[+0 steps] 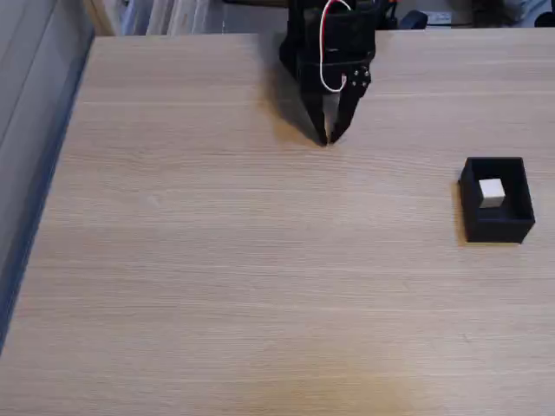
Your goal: Pick a white block and place it in the black box.
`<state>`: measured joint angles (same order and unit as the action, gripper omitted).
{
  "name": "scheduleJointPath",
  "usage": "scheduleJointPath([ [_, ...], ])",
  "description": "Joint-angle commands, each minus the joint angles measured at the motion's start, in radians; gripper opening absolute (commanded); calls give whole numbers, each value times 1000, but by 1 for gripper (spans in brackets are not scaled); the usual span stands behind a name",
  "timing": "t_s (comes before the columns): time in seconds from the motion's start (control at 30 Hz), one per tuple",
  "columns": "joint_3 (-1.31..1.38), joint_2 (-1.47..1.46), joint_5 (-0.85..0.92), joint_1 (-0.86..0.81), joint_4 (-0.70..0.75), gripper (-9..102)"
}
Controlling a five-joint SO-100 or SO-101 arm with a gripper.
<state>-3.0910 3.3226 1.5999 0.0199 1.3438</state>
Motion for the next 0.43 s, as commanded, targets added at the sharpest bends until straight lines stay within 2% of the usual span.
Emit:
scheduleJointPath([
  [0.0,-15,9,3,-6,5,0],
  [0.4,-15,9,3,-11,5,0],
])
